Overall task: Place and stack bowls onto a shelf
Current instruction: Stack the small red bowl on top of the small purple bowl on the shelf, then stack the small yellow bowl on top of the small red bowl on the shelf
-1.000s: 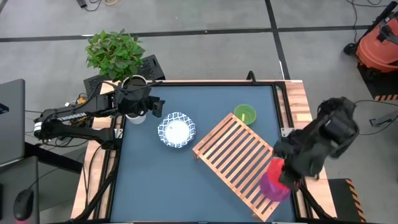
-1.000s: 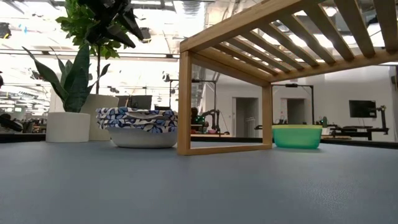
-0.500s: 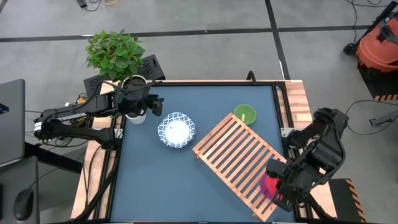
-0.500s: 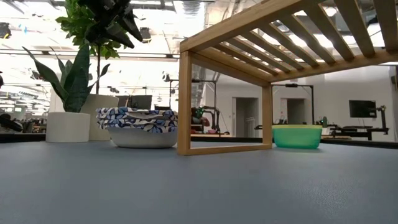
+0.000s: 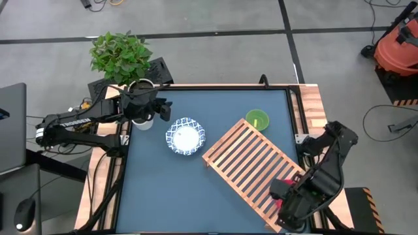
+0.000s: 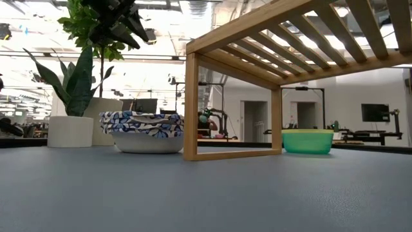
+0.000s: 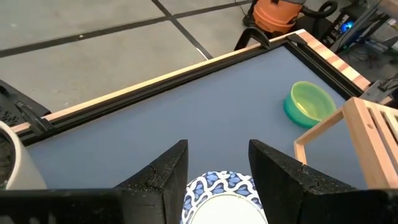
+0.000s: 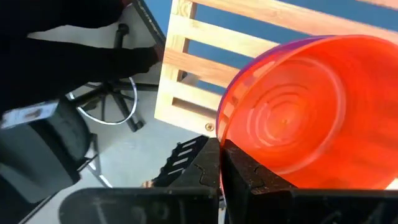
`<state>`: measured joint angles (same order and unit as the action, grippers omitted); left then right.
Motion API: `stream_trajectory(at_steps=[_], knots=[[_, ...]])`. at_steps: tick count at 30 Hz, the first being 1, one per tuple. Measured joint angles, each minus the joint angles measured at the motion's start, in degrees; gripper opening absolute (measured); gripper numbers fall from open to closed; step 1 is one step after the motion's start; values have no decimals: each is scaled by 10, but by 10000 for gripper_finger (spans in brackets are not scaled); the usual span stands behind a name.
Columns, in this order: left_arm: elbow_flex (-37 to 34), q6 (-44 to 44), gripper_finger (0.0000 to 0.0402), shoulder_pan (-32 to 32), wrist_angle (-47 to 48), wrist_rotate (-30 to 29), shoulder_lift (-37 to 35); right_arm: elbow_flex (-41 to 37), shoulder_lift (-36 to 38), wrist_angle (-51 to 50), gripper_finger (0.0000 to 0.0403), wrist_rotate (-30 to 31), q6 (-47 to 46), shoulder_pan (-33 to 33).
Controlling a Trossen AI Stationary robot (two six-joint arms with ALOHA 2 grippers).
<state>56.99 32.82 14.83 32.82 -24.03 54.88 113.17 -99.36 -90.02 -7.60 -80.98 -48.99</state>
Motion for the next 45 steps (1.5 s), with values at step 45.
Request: stream_trajectory(at_steps=[45], knots=[[0, 6, 153, 0, -2, 7, 0, 68, 149, 0, 140, 208, 74, 141]])
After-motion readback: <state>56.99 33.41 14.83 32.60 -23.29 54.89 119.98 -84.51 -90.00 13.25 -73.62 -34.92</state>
